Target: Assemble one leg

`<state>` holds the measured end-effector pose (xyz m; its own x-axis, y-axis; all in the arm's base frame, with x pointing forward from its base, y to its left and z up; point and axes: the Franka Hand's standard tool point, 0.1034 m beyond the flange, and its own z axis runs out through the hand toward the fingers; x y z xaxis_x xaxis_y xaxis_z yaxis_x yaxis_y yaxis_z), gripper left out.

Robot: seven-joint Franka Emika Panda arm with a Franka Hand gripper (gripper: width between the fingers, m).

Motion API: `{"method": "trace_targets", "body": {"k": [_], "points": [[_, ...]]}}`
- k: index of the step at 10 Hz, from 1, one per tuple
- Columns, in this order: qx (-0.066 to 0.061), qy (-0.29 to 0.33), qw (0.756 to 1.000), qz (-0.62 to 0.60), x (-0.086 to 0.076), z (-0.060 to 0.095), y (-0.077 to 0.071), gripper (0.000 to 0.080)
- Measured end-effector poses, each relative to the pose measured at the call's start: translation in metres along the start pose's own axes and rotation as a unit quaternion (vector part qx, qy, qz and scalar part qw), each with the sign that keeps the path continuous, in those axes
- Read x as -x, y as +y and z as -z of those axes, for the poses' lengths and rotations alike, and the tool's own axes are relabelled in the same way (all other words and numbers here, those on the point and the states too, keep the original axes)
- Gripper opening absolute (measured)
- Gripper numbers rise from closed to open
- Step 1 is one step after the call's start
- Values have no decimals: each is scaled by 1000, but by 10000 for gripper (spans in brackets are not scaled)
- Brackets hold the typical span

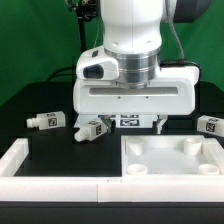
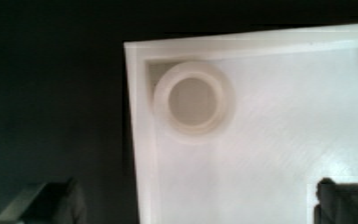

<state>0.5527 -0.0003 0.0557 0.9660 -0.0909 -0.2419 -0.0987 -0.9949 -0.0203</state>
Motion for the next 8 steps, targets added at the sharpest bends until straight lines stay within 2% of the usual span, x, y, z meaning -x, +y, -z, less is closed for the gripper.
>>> {"method": "trace_targets", "body": {"k": [1, 2, 4, 5, 8], "points": [[2, -15, 1000, -14, 4, -1, -2, 649], [3, -18, 1000, -15, 14, 7, -7, 649], [3, -23, 1000, -17, 42, 19, -5, 649], [2, -23, 1000, -17, 47, 22, -4, 649], [2, -25, 1000, -16, 45, 18, -4, 649]]}}
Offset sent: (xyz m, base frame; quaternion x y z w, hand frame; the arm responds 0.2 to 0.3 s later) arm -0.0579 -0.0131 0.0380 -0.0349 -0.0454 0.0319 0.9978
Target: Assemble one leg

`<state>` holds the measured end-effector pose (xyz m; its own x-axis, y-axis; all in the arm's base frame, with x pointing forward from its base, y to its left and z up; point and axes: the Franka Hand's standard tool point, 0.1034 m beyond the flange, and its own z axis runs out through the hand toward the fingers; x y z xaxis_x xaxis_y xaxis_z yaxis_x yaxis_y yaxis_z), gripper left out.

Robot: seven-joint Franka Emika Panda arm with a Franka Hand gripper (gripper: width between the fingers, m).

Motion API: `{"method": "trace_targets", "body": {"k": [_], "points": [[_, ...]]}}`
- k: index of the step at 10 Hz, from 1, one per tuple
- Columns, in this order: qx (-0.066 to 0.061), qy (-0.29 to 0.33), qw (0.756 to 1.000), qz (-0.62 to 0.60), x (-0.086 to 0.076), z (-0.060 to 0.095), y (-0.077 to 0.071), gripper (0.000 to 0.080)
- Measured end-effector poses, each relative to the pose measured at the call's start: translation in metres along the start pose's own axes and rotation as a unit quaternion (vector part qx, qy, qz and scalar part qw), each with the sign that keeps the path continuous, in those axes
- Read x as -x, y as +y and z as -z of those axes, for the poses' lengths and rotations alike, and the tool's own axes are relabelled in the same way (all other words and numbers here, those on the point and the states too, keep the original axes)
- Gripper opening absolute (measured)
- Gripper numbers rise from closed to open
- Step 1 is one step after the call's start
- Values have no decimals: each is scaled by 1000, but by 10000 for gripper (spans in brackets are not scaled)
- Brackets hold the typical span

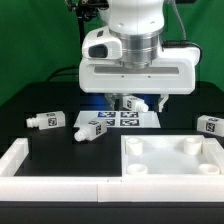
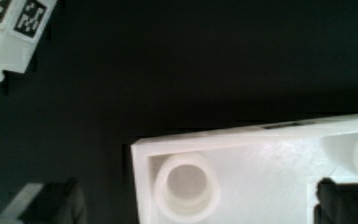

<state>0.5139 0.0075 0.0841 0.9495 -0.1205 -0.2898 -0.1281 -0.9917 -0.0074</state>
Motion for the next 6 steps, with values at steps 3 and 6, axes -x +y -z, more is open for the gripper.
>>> {"method": "trace_targets", "body": {"k": [3, 6], "points": [[1, -3, 1000, -3, 2, -3, 4, 649], [12, -13, 999, -30, 9, -6, 49, 649]]}}
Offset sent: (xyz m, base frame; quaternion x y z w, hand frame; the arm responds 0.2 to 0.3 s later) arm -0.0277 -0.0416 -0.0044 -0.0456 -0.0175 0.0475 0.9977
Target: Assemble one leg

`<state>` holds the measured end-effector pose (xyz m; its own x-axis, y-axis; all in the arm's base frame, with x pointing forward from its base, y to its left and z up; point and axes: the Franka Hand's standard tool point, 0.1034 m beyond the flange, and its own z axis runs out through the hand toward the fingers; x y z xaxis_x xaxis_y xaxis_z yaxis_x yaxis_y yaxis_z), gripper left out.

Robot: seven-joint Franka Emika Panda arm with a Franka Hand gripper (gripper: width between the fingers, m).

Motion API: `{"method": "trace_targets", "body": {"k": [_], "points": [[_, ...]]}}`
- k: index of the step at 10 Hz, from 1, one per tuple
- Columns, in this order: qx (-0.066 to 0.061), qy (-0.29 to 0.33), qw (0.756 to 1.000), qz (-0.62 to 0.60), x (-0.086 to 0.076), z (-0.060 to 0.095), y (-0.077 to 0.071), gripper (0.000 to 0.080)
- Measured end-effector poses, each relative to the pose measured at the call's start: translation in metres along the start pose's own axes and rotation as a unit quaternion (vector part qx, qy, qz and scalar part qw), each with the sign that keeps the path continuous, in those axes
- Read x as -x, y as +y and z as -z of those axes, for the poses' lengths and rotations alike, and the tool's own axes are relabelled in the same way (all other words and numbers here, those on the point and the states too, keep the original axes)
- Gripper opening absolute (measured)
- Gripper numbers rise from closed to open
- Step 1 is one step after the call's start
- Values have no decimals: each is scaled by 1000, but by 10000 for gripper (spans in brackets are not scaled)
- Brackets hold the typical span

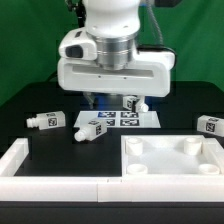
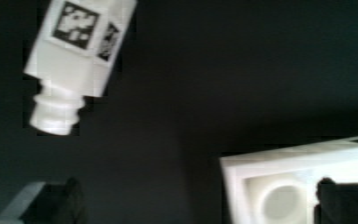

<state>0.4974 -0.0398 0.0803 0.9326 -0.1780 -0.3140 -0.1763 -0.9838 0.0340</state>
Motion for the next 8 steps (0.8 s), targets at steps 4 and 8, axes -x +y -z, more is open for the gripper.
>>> {"method": "trace_targets", "body": {"k": [4, 8], "points": [[-4, 7, 1000, 8, -4, -6, 18, 649], [-11, -1, 999, 53, 2, -17, 29, 649]]}}
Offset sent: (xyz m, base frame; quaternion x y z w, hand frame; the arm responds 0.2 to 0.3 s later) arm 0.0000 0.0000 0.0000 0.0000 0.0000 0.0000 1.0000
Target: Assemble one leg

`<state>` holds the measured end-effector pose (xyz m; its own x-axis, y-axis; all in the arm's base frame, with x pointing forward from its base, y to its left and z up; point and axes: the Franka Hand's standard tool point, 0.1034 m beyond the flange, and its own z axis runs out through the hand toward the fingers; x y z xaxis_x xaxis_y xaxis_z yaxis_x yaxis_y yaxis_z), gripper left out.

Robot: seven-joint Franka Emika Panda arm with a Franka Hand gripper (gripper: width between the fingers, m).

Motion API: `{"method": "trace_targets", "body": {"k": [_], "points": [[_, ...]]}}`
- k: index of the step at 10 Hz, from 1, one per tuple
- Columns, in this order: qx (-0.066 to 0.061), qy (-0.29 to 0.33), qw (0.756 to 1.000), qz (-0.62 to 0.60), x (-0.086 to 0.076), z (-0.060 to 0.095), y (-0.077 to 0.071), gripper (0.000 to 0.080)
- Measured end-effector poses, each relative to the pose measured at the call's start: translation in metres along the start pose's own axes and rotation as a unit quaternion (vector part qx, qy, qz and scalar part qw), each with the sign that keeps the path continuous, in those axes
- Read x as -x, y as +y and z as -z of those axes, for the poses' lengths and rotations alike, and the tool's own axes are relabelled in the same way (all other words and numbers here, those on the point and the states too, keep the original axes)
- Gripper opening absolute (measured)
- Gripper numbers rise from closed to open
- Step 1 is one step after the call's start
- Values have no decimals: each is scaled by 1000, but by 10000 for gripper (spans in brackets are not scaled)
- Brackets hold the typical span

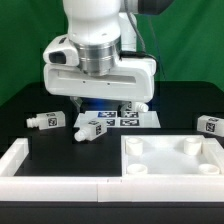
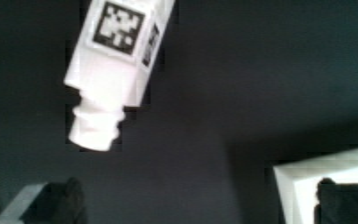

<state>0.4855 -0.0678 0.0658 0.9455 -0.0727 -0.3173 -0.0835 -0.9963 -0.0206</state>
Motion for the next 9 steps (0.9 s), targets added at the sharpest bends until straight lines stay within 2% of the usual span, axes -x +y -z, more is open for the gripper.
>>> {"method": "trace_targets", "body": {"k": [2, 6, 7, 9], "points": [[2, 11, 999, 53, -1, -1, -5, 649], [2, 10, 999, 51, -1, -2, -5, 649], [8, 30, 995, 94, -5, -3, -5, 649], [21, 59, 969, 239, -4, 0, 3, 649]]}}
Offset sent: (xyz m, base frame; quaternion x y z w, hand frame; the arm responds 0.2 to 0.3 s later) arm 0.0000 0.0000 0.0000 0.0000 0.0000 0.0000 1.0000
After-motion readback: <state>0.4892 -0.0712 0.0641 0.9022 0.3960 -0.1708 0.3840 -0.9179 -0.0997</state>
